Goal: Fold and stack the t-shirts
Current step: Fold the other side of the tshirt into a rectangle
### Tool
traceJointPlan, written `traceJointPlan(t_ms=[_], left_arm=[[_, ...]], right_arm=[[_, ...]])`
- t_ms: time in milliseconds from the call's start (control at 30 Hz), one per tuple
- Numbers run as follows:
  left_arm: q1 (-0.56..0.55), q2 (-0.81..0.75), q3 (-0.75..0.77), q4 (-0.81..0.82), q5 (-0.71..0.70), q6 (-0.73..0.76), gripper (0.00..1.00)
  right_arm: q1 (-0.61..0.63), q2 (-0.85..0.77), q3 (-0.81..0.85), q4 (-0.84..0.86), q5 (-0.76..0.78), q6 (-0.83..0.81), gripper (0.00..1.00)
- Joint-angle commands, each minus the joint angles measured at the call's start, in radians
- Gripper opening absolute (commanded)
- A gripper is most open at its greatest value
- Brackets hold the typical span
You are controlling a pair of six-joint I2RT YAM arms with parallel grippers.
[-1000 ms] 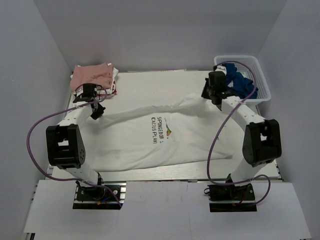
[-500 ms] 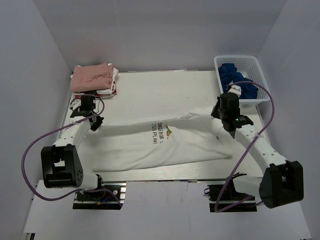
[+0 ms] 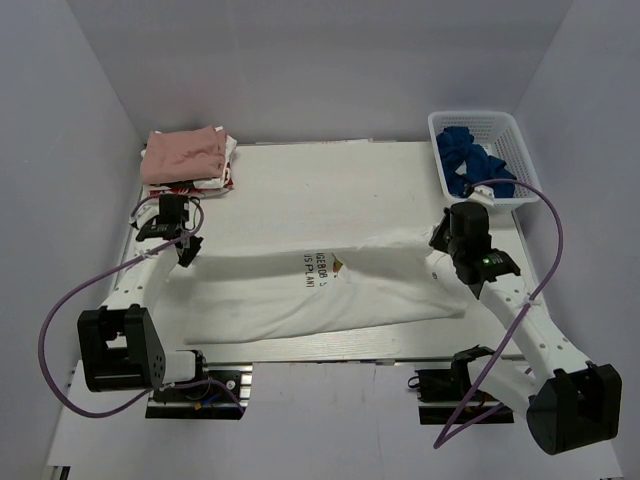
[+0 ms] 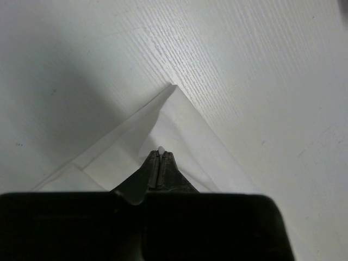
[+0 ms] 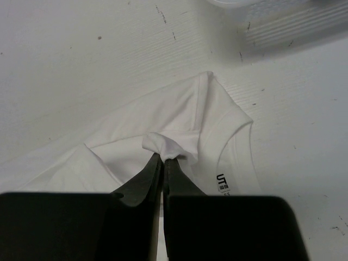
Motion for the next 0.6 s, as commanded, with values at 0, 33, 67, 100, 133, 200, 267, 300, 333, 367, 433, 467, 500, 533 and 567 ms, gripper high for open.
traceJointPlan(t_ms=[0, 33, 67, 100, 133, 200, 267, 300, 333, 367, 433, 467, 500, 533, 567], left_arm=[[-0.001, -0.051, -0.045, -0.045, -0.050, -0.045, 0.00], [-0.001, -0.051, -0.055, -0.045, -0.050, -0.045, 0.00], [-0.001, -0.051, -0.056, -0.045, -0.050, -0.045, 0.00], [-0.001, -0.051, -0.072, -0.065, -0.041, -0.054, 0.00], [-0.001, -0.042, -0.088, -0.078, -0.041, -0.068, 0.00], [-0.001, -0.031, -0.121, -0.132, -0.052, -0.105, 0.15], [-0.001, -0.020, -0.161, -0.163, -0.052, -0.132, 0.65], [0.010, -0.010, -0.161, -0.189, -0.052, -0.160, 0.81], [0.010, -0.001, -0.161, -0.198, -0.052, -0.160, 0.99], [0.010, 0.000, -0.161, -0.207, -0.065, -0.180, 0.99], [0.010, 0.000, -0.107, -0.232, -0.079, -0.212, 0.99], [0.010, 0.000, -0.093, -0.212, -0.079, -0.212, 0.99], [0.010, 0.000, -0.077, -0.212, -0.070, -0.203, 0.99], [0.001, 0.000, -0.060, -0.203, -0.070, -0.203, 0.99], [0.001, 0.000, -0.028, -0.194, -0.061, -0.189, 0.99]], right_arm=[[0.001, -0.037, -0.036, -0.042, 0.012, 0.012, 0.00], [0.002, -0.040, -0.040, -0.048, 0.000, 0.016, 0.00], [-0.001, -0.046, -0.052, -0.080, -0.001, 0.024, 0.00], [0.002, -0.054, -0.071, -0.090, -0.008, 0.032, 0.00], [0.002, -0.061, -0.089, -0.126, -0.020, 0.053, 0.00], [0.002, -0.081, -0.135, -0.157, -0.026, 0.084, 0.11], [0.001, -0.089, -0.158, -0.217, -0.078, 0.130, 0.33], [0.004, -0.120, -0.195, -0.246, -0.099, 0.144, 0.55], [0.001, -0.129, -0.203, -0.260, -0.107, 0.159, 0.69], [0.001, -0.135, -0.206, -0.274, -0.121, 0.167, 0.83], [-0.001, -0.157, -0.198, -0.280, -0.110, 0.168, 0.90], [-0.001, -0.157, -0.179, -0.271, -0.094, 0.165, 0.90], [-0.001, -0.154, -0.169, -0.266, -0.087, 0.156, 0.90], [-0.001, -0.144, -0.145, -0.262, -0.084, 0.148, 0.90], [-0.001, -0.134, -0.120, -0.222, -0.104, 0.139, 0.90]])
